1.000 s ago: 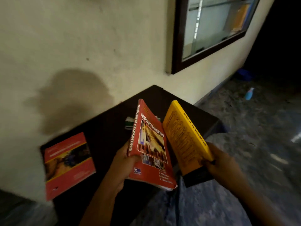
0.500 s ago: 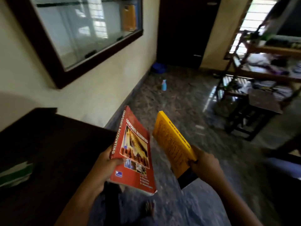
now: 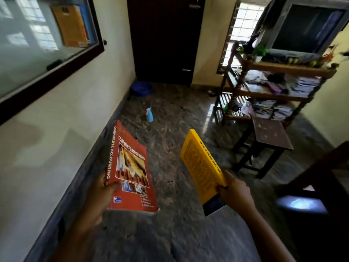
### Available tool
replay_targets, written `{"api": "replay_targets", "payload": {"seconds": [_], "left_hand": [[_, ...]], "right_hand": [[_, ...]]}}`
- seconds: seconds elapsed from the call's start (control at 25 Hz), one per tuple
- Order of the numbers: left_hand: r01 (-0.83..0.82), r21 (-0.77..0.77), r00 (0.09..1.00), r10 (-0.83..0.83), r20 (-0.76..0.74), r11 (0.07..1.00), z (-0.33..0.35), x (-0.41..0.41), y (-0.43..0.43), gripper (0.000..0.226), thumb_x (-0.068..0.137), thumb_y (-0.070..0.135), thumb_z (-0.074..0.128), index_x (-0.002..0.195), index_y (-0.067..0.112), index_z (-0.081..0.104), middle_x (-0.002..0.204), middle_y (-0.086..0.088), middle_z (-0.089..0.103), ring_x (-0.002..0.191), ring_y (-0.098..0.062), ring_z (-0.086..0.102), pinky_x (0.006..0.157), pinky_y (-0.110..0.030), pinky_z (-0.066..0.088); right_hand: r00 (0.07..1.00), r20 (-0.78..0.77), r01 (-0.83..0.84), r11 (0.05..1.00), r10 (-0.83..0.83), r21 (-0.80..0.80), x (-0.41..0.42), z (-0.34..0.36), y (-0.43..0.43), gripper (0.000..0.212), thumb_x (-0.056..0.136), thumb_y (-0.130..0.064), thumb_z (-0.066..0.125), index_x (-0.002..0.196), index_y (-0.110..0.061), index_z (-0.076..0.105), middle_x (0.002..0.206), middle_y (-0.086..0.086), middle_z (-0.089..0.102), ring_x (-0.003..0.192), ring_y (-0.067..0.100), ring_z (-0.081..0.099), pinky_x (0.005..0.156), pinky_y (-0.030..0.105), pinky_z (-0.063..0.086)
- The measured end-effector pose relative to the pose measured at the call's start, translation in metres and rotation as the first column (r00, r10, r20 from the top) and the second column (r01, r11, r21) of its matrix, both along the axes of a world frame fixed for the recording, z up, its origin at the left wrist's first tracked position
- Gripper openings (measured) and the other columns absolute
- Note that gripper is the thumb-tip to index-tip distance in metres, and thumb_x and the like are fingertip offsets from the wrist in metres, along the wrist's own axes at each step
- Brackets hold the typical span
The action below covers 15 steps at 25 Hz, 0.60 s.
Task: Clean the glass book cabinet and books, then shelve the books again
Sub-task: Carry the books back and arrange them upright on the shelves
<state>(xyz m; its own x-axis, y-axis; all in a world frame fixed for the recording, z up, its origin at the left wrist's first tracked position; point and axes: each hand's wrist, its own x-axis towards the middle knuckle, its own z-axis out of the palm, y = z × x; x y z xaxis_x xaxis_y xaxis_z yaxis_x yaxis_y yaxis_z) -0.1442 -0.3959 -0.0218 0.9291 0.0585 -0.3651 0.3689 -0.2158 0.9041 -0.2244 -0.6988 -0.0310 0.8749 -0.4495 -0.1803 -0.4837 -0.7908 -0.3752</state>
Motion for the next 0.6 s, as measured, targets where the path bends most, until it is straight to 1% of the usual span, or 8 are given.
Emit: {"api": "replay_targets", "payload": {"seconds": [0.12, 0.16, 0.2, 0.32, 0.4, 0.48, 0.6], "left_hand": [[-0.023, -0.007, 0.994, 0.023, 0.104, 1.0, 0.004, 0.075, -0.043, 0.041, 0.092, 0.013, 0.056, 0.132, 0.014, 0.046, 0.115, -0.012, 0.059, 0.089, -0.032, 0.061, 0.072, -0.037, 0.05], [-0.039, 0.006, 0.99, 0.038, 0.138, 0.999, 0.003, 0.097, -0.054, 0.042, 0.092, 0.013, 0.055, 0.133, 0.013, 0.046, 0.118, -0.013, 0.059, 0.089, -0.032, 0.06, 0.07, -0.034, 0.049], [-0.073, 0.029, 0.985, 0.068, 0.161, 0.997, 0.002, 0.124, -0.066, 0.043, 0.092, 0.013, 0.056, 0.134, 0.012, 0.045, 0.12, -0.014, 0.058, 0.091, -0.033, 0.061, 0.07, -0.035, 0.049], [-0.226, 0.111, 0.952, 0.196, 0.236, 0.968, 0.013, 0.202, -0.099, 0.049, 0.091, 0.017, 0.058, 0.137, 0.015, 0.043, 0.126, -0.016, 0.058, 0.1, -0.039, 0.062, 0.082, -0.049, 0.052], [-0.329, 0.098, 0.912, 0.289, 0.292, 0.939, 0.032, 0.246, -0.115, 0.052, 0.09, 0.023, 0.06, 0.138, 0.021, 0.043, 0.126, -0.015, 0.059, 0.099, -0.039, 0.063, 0.083, -0.056, 0.052], [-0.426, 0.072, 0.859, 0.379, 0.344, 0.902, 0.05, 0.288, -0.122, 0.052, 0.089, 0.022, 0.061, 0.137, 0.023, 0.043, 0.123, -0.015, 0.06, 0.097, -0.04, 0.064, 0.082, -0.06, 0.051], [-0.542, 0.014, 0.778, 0.495, 0.386, 0.841, 0.08, 0.339, -0.123, 0.052, 0.088, 0.019, 0.061, 0.137, 0.027, 0.043, 0.119, -0.013, 0.062, 0.091, -0.039, 0.065, 0.081, -0.06, 0.051]], "right_hand": [[0.997, 0.072, 0.007, 0.998, -0.011, 0.059, 0.083, -0.004, -0.034, 0.048, 0.09, -0.025, 0.055, 0.136, -0.025, 0.041, 0.117, 0.008, 0.062, 0.104, 0.023, 0.06, 0.081, 0.028, 0.044], [0.996, 0.093, -0.015, 0.998, 0.009, 0.062, 0.109, -0.004, -0.044, 0.046, 0.089, -0.025, 0.056, 0.134, -0.025, 0.043, 0.114, 0.007, 0.063, 0.102, 0.023, 0.061, 0.08, 0.028, 0.044], [0.992, 0.121, -0.04, 0.997, 0.033, 0.061, 0.142, -0.006, -0.056, 0.045, 0.089, -0.024, 0.056, 0.132, -0.024, 0.045, 0.113, 0.007, 0.064, 0.102, 0.024, 0.062, 0.079, 0.029, 0.045], [0.974, 0.178, -0.149, 0.988, 0.139, 0.046, 0.257, 0.005, -0.095, 0.048, 0.088, -0.023, 0.057, 0.134, -0.024, 0.045, 0.114, 0.009, 0.064, 0.104, 0.026, 0.061, 0.077, 0.03, 0.044], [0.952, 0.202, -0.242, 0.97, 0.231, 0.032, 0.335, 0.023, -0.113, 0.049, 0.088, -0.022, 0.057, 0.135, -0.024, 0.044, 0.117, 0.009, 0.063, 0.106, 0.025, 0.06, 0.077, 0.028, 0.043], [0.909, 0.259, -0.342, 0.94, 0.325, 0.019, 0.41, 0.04, -0.123, 0.046, 0.087, -0.021, 0.058, 0.132, -0.022, 0.047, 0.116, 0.009, 0.063, 0.105, 0.026, 0.06, 0.077, 0.028, 0.042], [0.846, 0.339, -0.456, 0.888, 0.412, 0.058, 0.51, 0.07, -0.119, 0.044, 0.087, -0.021, 0.059, 0.13, -0.021, 0.048, 0.113, 0.01, 0.064, 0.105, 0.028, 0.06, 0.078, 0.03, 0.042]]}}
